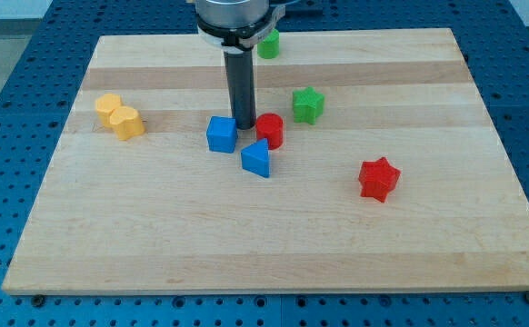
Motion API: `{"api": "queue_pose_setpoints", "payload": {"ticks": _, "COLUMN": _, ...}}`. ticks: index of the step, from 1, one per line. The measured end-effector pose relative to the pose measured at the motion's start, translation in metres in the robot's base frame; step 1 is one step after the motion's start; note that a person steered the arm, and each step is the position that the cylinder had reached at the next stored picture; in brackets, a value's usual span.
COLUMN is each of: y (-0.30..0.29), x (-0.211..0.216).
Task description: Move the red circle into the right of triangle
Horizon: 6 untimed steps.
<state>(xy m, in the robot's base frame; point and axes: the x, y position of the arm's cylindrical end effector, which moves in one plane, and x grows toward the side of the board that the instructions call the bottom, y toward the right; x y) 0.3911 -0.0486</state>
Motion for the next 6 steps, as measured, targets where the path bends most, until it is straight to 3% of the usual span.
{"api": "queue_pose_setpoints", "payload": {"ticks": 1, "y": 0.011, "x": -0.021}}
{"api": "queue_pose_setpoints", "payload": {"ticks": 2, "y": 0.046, "x": -0.008}}
{"api": "queue_pose_setpoints", "payload": {"ticks": 5, "y": 0.062, "x": 0.074}}
{"api": "queue_pose_setpoints", "payload": {"ticks": 6, "y": 0.062, "x": 0.044}}
